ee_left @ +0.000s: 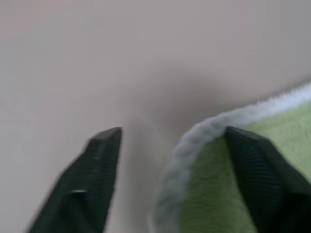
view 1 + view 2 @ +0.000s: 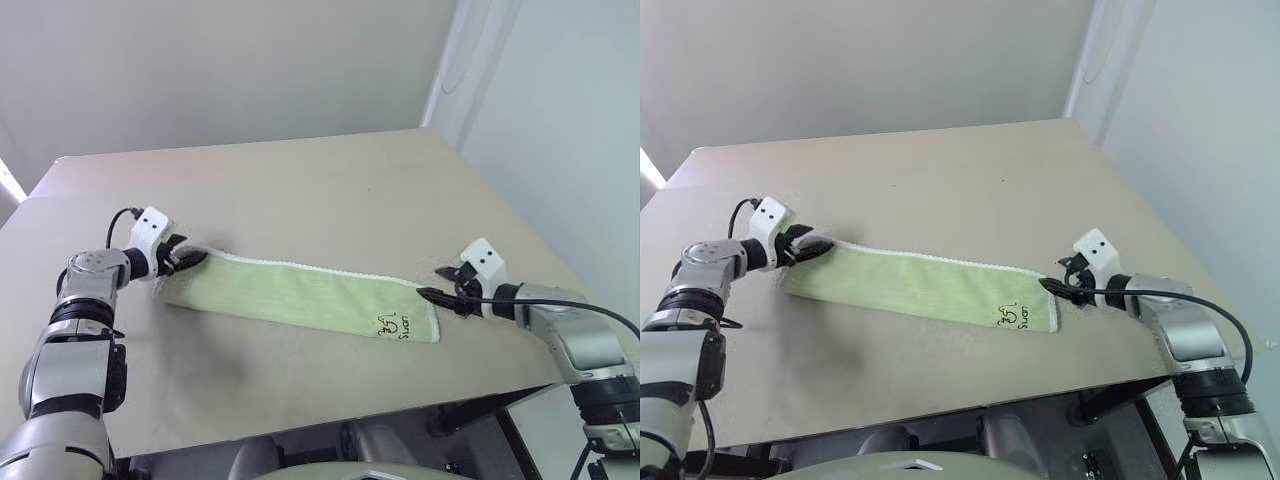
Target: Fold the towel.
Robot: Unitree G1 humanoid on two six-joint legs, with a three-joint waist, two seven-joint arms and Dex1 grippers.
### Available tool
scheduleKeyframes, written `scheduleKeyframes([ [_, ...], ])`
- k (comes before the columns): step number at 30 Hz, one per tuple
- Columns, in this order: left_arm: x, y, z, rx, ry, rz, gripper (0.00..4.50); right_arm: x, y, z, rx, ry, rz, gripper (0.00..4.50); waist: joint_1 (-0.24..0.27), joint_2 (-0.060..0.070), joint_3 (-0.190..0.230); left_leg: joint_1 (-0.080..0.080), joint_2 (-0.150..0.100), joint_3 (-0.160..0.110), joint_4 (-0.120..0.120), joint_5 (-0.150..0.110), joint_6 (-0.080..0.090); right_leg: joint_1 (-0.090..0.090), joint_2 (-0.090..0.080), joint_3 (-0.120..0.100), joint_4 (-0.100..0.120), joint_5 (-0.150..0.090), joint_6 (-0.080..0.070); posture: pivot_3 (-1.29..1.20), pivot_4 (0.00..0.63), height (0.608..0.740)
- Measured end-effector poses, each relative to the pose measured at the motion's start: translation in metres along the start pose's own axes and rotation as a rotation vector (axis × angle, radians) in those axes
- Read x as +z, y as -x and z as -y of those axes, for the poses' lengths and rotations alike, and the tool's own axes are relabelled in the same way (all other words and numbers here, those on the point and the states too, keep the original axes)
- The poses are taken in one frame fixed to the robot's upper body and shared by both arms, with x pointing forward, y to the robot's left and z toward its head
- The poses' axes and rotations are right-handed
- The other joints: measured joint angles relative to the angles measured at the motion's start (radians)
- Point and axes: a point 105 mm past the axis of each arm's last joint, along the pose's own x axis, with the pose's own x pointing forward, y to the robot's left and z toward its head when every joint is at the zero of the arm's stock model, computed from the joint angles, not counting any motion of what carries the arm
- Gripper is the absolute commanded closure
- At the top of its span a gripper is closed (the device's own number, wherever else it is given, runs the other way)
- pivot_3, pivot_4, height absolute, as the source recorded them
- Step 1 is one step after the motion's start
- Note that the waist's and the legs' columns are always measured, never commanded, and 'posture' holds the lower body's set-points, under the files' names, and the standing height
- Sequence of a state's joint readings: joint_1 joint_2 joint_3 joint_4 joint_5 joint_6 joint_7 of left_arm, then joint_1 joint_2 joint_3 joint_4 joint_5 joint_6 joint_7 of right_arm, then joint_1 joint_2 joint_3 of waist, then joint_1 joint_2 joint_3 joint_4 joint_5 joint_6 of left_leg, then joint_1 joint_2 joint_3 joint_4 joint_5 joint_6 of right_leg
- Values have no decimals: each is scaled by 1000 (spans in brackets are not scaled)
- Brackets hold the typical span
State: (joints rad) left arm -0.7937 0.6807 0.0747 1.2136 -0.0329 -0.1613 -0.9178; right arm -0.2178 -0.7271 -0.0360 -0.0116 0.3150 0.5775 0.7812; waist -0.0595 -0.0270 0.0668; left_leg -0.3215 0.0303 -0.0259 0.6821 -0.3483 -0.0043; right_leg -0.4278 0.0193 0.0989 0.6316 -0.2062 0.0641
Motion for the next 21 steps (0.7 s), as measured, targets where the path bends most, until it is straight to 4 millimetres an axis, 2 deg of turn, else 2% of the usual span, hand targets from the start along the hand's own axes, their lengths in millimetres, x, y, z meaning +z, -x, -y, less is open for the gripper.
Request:
scheduleKeyframes([
  [2, 5, 1, -3, 20, 14, 33, 0, 9, 5, 8, -33, -62, 38, 12, -1, 0, 0, 0, 0, 0, 0, 0, 0, 0, 0, 0, 0, 0, 0, 0, 0, 712],
  [5, 26, 3, -4, -4, 33, 124, 0, 30, 23, 15, -39, -240, 120, 12, 1, 0, 0, -1, 0, 0, 0, 0, 0, 0, 0, 0, 0, 0, 0, 0, 0, 712],
  [7, 45, 11, -4, -52, 18, 184, 0, 43, 37, 9, 17, -364, 159, 12, 2, 0, 0, -1, 0, -1, -1, 0, 0, 0, 0, 0, 0, 0, 0, 0, 0, 712],
  [9, 49, 23, -4, -82, -18, 190, 0, 45, 45, -1, 76, -490, 168, 12, -4, 1, -1, 0, 1, 0, -2, 0, 0, 0, 0, 0, 0, 0, 0, 0, 0, 712],
  [12, 32, 36, 7, -149, -12, 139, 0, 37, 55, -16, 184, -757, 176, 12, -12, 2, -1, 0, 1, 0, -2, 0, 0, 0, 0, 0, 1, 0, 0, 0, 0, 712],
  [16, 9, 46, 35, -278, 26, 73, 0, 24, 65, -43, 328, -914, 175, 12, -8, 2, -1, 0, 2, -2, -2, 0, 0, 0, 1, -1, 1, 0, -1, 0, 0, 712],
  [21, 22, 48, 45, -305, -26, 98, 0, -6, 68, -80, 400, -1076, 88, 12, -10, 3, -1, 0, 1, -1, -1, 0, 0, 2, 1, 2, -1, -1, -1, 0, 0, 712],
])
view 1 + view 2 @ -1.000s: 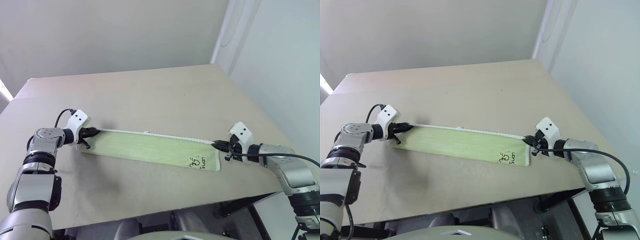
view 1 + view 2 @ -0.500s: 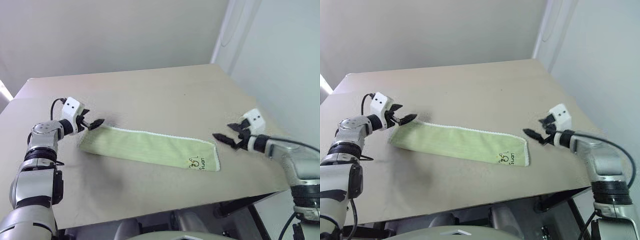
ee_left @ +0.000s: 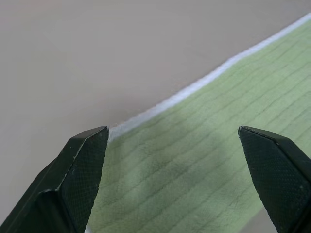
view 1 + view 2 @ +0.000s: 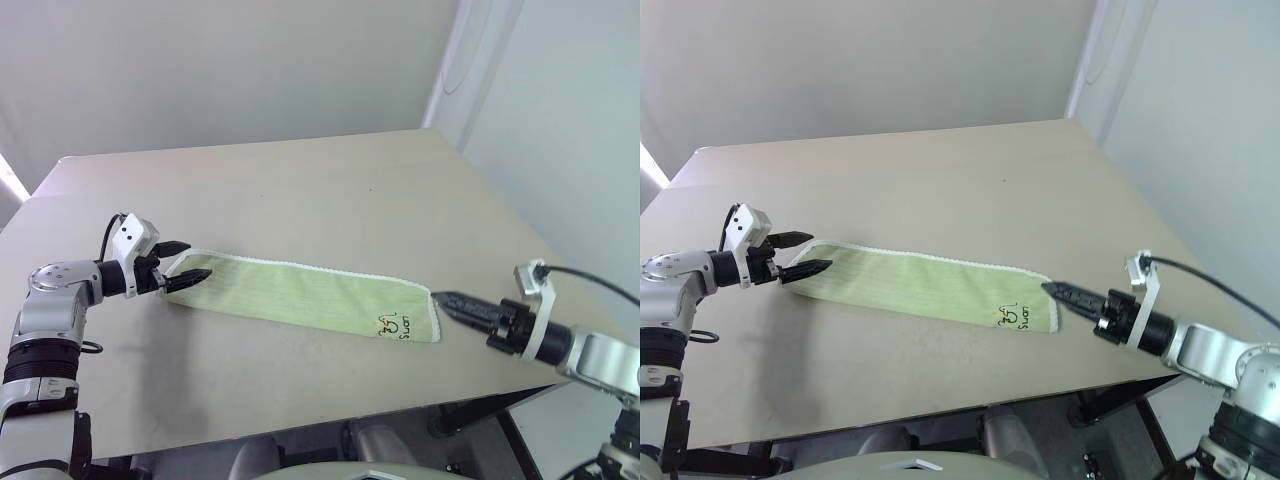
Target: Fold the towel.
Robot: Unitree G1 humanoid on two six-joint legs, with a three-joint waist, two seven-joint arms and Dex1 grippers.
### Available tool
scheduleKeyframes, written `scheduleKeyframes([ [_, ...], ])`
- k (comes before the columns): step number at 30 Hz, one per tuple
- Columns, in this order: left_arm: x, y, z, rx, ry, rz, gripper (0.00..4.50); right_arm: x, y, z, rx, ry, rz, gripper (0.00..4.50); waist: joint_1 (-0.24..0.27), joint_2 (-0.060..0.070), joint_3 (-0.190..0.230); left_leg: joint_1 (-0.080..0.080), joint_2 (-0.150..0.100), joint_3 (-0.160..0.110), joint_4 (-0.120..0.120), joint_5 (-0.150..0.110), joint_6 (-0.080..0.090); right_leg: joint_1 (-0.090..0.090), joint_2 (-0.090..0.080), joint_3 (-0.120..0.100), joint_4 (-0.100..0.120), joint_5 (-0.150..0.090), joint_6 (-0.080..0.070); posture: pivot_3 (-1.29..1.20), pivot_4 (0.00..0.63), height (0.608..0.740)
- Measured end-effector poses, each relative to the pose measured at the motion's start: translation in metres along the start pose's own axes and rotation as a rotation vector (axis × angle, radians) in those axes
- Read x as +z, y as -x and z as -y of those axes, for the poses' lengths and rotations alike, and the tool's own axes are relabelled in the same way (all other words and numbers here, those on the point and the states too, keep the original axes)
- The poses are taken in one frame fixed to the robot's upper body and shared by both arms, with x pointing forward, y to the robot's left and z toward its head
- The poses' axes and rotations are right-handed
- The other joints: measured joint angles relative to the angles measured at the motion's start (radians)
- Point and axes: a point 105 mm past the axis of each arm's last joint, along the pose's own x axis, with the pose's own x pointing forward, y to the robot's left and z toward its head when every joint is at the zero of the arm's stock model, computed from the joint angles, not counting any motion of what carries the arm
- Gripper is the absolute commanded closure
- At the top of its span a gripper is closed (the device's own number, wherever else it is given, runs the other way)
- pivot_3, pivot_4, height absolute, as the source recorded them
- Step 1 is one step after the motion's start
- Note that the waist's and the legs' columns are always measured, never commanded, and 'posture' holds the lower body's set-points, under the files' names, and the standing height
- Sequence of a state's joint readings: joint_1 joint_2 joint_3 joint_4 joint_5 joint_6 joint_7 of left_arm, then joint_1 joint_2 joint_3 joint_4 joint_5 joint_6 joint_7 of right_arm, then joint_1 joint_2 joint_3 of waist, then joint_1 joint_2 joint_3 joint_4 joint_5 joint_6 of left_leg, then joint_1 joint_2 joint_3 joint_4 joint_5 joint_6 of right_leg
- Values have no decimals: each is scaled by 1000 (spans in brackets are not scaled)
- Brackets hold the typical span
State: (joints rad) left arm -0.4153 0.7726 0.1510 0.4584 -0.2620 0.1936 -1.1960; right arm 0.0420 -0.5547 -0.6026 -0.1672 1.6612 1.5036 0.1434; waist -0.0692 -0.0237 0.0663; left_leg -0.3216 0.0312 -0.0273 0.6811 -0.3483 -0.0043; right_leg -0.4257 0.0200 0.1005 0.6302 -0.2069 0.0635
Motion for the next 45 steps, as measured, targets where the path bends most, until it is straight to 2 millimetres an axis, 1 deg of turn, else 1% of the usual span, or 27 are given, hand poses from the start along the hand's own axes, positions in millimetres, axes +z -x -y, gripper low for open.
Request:
scheduleKeyframes([
  [1, 3, -1, 2, -7, -10, 8, 0, -10, 0, 2, -9, -52, -9, 12, -3, 0, 0, 0, 0, 0, 0, 0, 0, 0, 0, 0, 0, 0, 0, 0, 0, 712],
  [3, 5, -4, 9, -40, -29, 15, 0, -21, 0, 4, -25, -121, -1, 12, -8, 1, 1, 0, 0, 1, -1, 0, 0, 0, 0, 2, 0, 0, 0, 0, 0, 712],
  [7, -1, -17, 36, -158, -56, -7, 0, -34, -5, 1, -27, -174, 23, 12, -21, 1, 0, 1, 1, 2, -1, 0, 0, 0, 1, 3, 0, 0, 0, 0, 0, 712],
  [9, -4, -20, 40, -175, -48, -19, 0, -38, -9, 3, -39, -193, 28, 12, -27, 1, 1, 1, 1, 1, -1, 0, 0, 0, 1, 3, 0, 0, 0, 0, 0, 712],
  [12, -5, -22, 43, -184, -50, -22, 0, -36, -16, 17, -127, -239, 87, 12, -32, 1, 1, 1, 1, 1, -1, 0, 0, -1, 1, 3, -1, 0, 0, 0, 0, 712],
  [14, -6, -24, 44, -188, -51, -26, 0, -30, -20, 28, -181, -282, 141, 12, -33, 1, 1, 0, 1, 1, -1, 0, 0, -1, 1, 3, -2, 0, 0, 0, 0, 712],
  [19, -6, -28, 45, -187, -64, -24, 0, -21, -27, 31, -223, -311, 186, 12, -31, 1, 1, -1, 1, 1, -2, 0, 0, -1, 1, 3, -3, 0, 0, 0, 0, 712],
  [27, -6, -34, 47, -193, -67, -20, 0, -10, -36, 32, -227, -333, 220, 12, -33, 1, 1, -1, 2, 1, -2, 0, 0, -1, 1, 4, -4, 0, 0, 0, 0, 712],
  [30, -6, -34, 47, -186, -69, -22, 0, -9, -39, 33, -233, -342, 224, 588, -33, 1, 1, -1, 2, 1, -3, 0, 0, -1, 1, 4, -4, 0, 0, 0, 0, 712],
  [36, -6, -34, 45, -175, -80, -23, 0, -12, -42, 36, -248, -359, 220, 2830, -29, 2, 1, -1, 1, 2, -11, 0, 0, -3, 1, 4, -8, 0, 0, 0, 0, 712],
  [39, -6, -34, 45, -168, -82, -24, 0, -12, -43, 38, -260, -370, 227, 3881, -28, 2, 1, -1, 1, 2, -15, 0, 0, -3, 2, 4, -10, 0, 0, 0, 0, 712],
  [40, -6, -34, 44, -166, -82, -24, 0, -11, -43, 39, -266, -377, 236, 4317, -28, 2, 1, -1, 1, 2, -15, 0, 0, -3, 2, 4, -12, 0, 0, 0, 0, 712],
  [41, -7, -34, 44, -163, -80, -25, 0, -10, -43, 38, -261, -379, 242, 4493, -29, 2, 1, -1, 1, 2, -15, 0, 0, -3, 2, 4, -12, 0, 0, 0, 0, 712],
  [45, -7, -34, 41, -151, -76, -25, 0, -5, -43, 39, -261, -390, 273, 4493, -28, 2, 1, -2, 1, 3, -15, 0, 0, -3, 1, 5, -13, 0, 0, 0, 0, 712],
])
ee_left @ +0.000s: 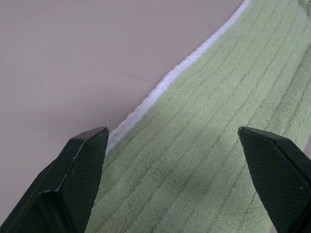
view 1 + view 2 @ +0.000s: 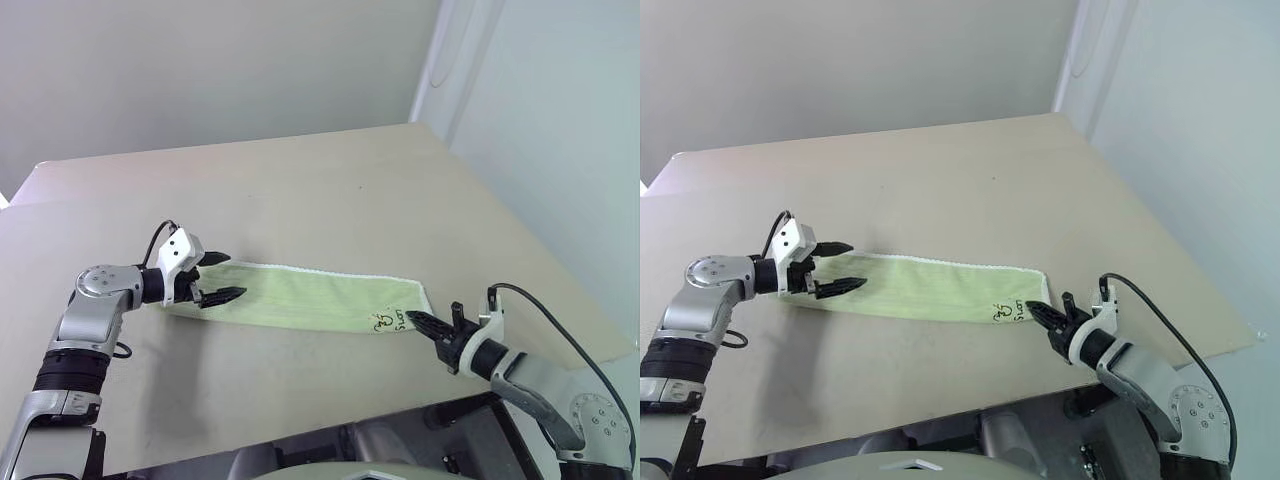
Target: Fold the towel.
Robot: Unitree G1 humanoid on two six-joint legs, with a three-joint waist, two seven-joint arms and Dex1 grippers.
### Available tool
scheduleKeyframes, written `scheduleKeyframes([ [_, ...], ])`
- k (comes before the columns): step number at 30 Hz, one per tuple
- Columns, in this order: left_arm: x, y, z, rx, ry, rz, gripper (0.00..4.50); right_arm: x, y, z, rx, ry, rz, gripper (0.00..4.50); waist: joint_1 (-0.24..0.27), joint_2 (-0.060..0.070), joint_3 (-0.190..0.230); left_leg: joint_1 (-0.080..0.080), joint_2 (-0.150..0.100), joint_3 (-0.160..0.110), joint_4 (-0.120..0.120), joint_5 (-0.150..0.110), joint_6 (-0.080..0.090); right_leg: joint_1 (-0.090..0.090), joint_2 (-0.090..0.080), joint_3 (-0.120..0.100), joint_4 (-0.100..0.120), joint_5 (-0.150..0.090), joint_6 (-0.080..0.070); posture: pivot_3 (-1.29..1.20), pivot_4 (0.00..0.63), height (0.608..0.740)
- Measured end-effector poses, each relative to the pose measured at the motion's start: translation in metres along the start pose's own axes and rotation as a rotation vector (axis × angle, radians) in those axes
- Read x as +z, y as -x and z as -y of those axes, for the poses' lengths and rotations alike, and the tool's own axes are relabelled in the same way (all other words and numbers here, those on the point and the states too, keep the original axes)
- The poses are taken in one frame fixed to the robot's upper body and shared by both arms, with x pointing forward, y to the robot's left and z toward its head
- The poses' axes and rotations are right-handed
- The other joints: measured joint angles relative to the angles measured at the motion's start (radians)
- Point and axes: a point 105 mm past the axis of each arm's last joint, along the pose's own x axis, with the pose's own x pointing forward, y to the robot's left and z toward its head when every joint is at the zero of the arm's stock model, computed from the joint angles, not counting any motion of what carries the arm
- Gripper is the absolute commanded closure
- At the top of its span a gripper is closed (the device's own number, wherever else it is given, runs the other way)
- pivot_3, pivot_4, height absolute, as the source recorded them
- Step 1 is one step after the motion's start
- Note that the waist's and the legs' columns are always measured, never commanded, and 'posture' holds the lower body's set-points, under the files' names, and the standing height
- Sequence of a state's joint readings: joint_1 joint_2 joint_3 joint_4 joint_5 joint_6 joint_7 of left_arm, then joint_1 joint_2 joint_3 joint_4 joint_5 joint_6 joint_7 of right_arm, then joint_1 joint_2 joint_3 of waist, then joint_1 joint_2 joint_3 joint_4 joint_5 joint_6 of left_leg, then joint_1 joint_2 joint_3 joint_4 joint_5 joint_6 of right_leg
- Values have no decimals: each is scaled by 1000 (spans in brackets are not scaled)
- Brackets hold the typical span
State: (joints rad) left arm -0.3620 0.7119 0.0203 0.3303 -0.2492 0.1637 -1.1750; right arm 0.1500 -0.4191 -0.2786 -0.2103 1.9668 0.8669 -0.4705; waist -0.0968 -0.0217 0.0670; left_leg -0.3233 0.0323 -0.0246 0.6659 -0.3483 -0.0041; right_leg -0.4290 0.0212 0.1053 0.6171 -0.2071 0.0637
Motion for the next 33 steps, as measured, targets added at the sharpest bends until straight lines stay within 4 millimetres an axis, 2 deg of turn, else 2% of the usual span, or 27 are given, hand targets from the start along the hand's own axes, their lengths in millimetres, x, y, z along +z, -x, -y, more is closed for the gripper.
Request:
scheduleKeyframes([
  [4, -1, -2, -4, 22, 3, 9, 0, 9, 8, 5, -3, 11, 16, 4493, 5, 0, 0, 0, 0, 0, 0, 0, 0, 0, 0, 0, 0, 0, 0, 0, 0, 712],
  [8, 2, -4, -7, 31, -2, 21, 0, 43, 37, 14, -57, 92, 70, 4493, 19, 0, 0, 0, -1, 3, 0, 0, 0, 0, 0, 3, -1, 0, 1, 0, 0, 712],
  [14, 2, -4, -7, 35, -3, 20, 0, 92, 90, -6, -85, 273, 76, 4493, 28, 0, 0, 2, -1, 3, 0, 0, 0, 1, 1, 3, 0, 0, 1, 0, 0, 712],
  [18, 2, -3, -8, 42, -2, 19, 0, 100, 98, -11, -116, 342, 28, 4493, 26, 0, 0, 3, -1, 3, 0, 0, 0, 1, 1, 3, 0, 0, 1, 0, 0, 712],
  [21, 2, -4, -8, 48, -2, 19, 0, 87, 90, -22, -92, 435, -66, 4493, 24, 1, 0, 3, -1, 3, 0, 0, 0, 1, 2, 3, 0, 0, 1, 0, 0, 712],
  [22, 2, -4, -9, 52, -1, 18, 0, 72, 82, -33, -58, 508, -130, 4493, 25, 1, 0, 3, 0, 3, 0, 0, 0, 1, 2, 3, 0, 0, 1, 0, 0, 712],
  [24, 2, -4, -9, 53, -2, 18, 0, 57, 72, -48, -7, 602, -187, 4493, 26, 1, 0, 2, 0, 3, 0, 0, 0, 0, 2, 3, 0, 0, 1, 0, 0, 712],
  [28, 2, -4, -9, 56, -3, 15, 0, 35, 55, -75, 113, 718, -215, 4493, 28, 0, 0, 1, 0, 3, 0, 0, 0, 0, 2, 3, -1, 0, 1, 0, 0, 712],
  [33, 1, -4, -10, 58, -7, 7, 0, 7, 41, -88, 192, 842, -273, 4493, 29, 0, 0, 0, 0, 3, 0, 0, 0, 0, 1, 3, -2, 0, 1, 0, 0, 712],
])
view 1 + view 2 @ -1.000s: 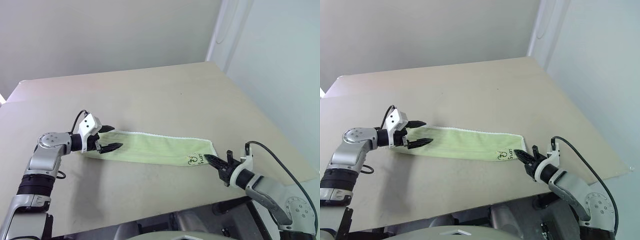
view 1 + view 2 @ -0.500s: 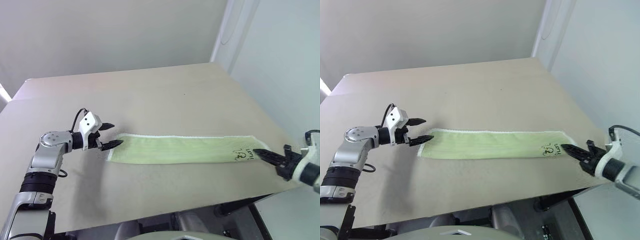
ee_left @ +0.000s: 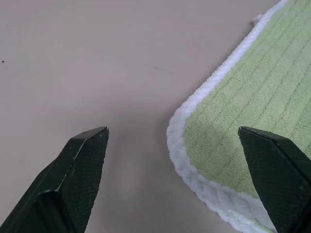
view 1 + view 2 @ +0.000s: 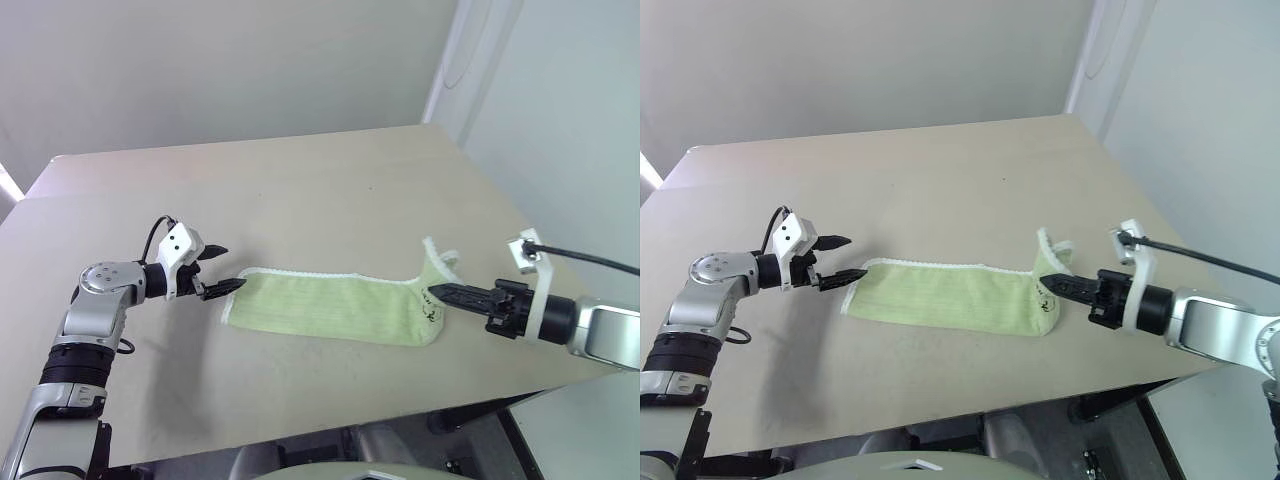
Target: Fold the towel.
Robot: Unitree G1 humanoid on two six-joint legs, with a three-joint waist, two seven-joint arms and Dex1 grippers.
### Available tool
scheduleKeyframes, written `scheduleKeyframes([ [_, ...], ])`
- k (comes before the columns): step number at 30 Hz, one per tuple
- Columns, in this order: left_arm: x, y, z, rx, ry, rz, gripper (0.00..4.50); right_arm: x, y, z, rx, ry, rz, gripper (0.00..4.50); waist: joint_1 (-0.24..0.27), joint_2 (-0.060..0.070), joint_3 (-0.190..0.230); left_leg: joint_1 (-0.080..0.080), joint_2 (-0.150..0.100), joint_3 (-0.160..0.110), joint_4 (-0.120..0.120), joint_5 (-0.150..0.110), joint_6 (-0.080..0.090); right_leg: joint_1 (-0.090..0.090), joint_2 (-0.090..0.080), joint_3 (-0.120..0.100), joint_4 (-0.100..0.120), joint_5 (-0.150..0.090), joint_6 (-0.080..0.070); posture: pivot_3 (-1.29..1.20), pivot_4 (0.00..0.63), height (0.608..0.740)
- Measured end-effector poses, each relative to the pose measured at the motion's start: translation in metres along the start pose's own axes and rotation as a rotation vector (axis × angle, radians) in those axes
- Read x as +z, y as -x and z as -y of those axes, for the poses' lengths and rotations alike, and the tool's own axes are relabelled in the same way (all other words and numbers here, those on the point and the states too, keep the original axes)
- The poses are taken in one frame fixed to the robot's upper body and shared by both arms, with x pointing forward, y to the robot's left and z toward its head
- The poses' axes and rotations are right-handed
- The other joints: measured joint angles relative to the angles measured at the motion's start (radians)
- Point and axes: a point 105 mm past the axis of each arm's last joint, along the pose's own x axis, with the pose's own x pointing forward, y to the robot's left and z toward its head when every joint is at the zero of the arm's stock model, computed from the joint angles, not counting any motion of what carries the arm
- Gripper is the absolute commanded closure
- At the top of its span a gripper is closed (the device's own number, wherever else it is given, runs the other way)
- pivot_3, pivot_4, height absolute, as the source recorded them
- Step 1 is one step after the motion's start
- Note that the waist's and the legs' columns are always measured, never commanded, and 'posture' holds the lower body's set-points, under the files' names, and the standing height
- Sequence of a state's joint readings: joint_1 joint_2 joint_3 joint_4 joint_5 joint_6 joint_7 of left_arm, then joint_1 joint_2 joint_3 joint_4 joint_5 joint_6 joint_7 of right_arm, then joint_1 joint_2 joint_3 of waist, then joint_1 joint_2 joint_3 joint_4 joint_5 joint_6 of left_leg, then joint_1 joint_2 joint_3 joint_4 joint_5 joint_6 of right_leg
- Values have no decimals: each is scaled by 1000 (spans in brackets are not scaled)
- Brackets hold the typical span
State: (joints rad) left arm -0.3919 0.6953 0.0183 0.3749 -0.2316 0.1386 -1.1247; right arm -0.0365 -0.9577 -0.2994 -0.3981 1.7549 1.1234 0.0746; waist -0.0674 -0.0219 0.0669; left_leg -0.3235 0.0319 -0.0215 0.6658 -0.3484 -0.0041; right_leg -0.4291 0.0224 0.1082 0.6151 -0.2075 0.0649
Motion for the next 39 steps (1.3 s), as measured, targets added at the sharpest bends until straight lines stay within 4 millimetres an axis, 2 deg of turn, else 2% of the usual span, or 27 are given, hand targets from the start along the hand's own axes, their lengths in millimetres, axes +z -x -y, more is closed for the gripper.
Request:
scheduleKeyframes([
  [3, 0, 0, 0, 0, -2, -5, 0, -13, -14, -4, 24, 16, -33, 4493, 0, 0, 0, 0, 0, 0, 0, 0, 0, 0, 0, 0, 0, 0, 0, 0, 0, 712],
  [6, -1, 0, 0, -1, -3, -6, 0, -17, -28, 2, 5, 44, -16, 4493, -2, -1, 0, 1, 0, 0, 0, 0, 0, 0, 0, 0, 1, 0, 0, 0, 0, 712],
  [12, 1, -1, -1, 3, -7, -3, 0, -32, -66, 0, 20, 96, -28, 4493, -2, 0, 0, 2, 0, 0, 0, 0, 0, 0, 0, 0, 3, 0, 0, 0, 0, 712],
  [18, 3, -1, -3, 6, -13, -6, 0, -43, -82, -11, 86, 115, -80, 4493, -1, 0, 0, 1, 0, 0, 0, 0, 0, 0, 0, 0, 3, 0, 0, 0, 0, 712],
  [22, 3, -1, -4, 8, -14, -9, 0, -47, -85, -13, 100, 123, -106, 4493, -1, -1, 0, 1, 0, 0, 0, 0, 0, 0, 0, 0, 3, 0, 0, 0, 0, 712],
  [25, 2, -1, -4, 10, -13, -14, 0, -48, -92, -13, 100, 130, -111, 3822, -4, -1, 0, 2, 0, 0, 0, 0, 0, 0, 0, 0, 4, 0, 0, 0, 0, 712],
  [35, 1, -1, -4, 11, -8, -18, 0, -63, -101, -21, 152, 138, -194, 308, -2, -1, -1, 1, 0, 0, 1, 0, 0, 0, 0, 0, 4, 0, 0, 0, 0, 712],
  [37, 1, -1, -4, 11, -8, -19, 0, -52, -98, -26, 178, 149, -133, 308, -2, -1, -1, 2, 0, 0, 1, 0, 0, 0, 0, 0, 4, 0, 0, 0, 0, 712],
  [39, 1, -1, -5, 13, -8, -19, 0, -29, -90, -34, 209, 176, -13, 308, -2, -1, -1, 2, 0, 0, 1, 0, 0, 0, 0, 0, 4, 0, 0, 0, 0, 712],
])
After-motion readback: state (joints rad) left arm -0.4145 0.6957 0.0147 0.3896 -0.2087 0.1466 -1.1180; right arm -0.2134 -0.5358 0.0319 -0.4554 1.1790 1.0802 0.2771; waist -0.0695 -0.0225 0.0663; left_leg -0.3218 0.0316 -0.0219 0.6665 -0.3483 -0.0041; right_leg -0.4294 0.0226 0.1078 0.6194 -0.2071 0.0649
